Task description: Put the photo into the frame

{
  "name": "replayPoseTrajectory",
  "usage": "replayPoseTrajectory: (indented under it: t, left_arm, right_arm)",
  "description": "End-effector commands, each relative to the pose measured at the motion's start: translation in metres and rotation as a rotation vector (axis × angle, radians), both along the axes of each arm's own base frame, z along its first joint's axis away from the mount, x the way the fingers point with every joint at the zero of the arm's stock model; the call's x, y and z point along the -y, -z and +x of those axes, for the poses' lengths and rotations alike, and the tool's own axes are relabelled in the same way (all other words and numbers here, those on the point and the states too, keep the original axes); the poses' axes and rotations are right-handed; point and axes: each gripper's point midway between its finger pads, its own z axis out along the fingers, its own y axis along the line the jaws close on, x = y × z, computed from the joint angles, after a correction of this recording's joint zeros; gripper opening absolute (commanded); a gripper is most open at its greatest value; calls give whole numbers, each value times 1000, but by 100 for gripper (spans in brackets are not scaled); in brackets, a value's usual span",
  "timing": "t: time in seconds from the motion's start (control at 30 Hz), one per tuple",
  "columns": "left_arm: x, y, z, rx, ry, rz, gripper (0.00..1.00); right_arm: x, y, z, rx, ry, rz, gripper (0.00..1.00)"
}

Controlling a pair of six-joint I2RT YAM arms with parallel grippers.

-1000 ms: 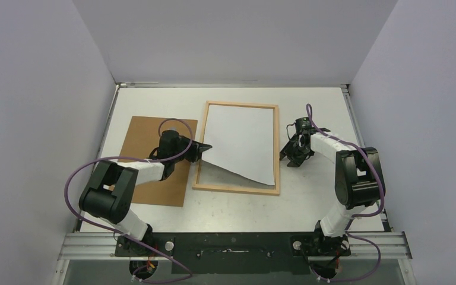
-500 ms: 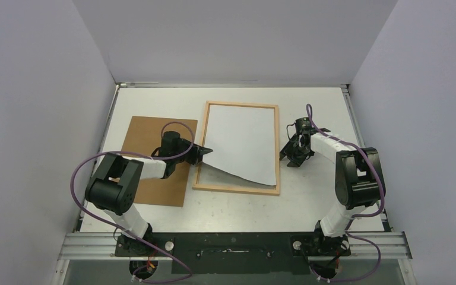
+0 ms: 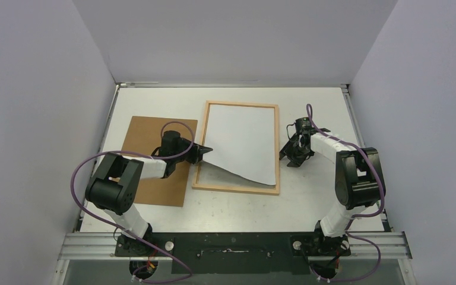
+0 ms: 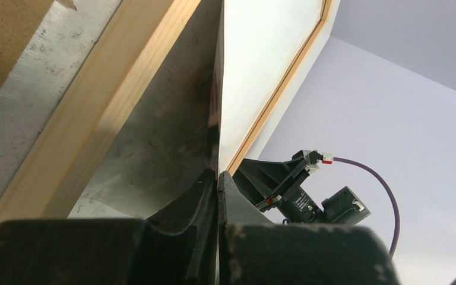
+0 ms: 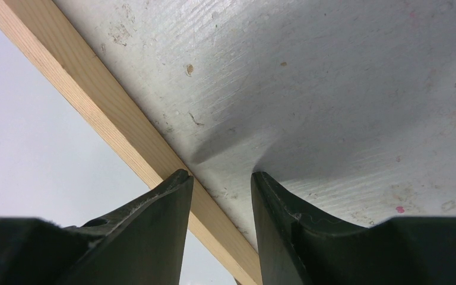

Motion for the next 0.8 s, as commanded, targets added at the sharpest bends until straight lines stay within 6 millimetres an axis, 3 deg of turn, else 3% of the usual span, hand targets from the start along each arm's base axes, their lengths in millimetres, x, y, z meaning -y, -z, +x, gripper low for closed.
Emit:
replayPoseTrajectory:
  t: [0.0,0.33,0.57,0.77]
  left_arm:
    - [0,-22,16,70,-22,-13,1]
    - [-7,-33,8,94,28,105,44]
    - [-22,-49,3,86,45,259,59]
    - [-35,-42,-10,16,74,353,67]
  right_arm:
    - [8,9,-5,-15,16,-38,43]
    - [12,3,-7,-6,-6,-62,45]
    - [22,-11,-7,19,-26,-115,46]
    - [27,-23,-3,42,-39,-148,47]
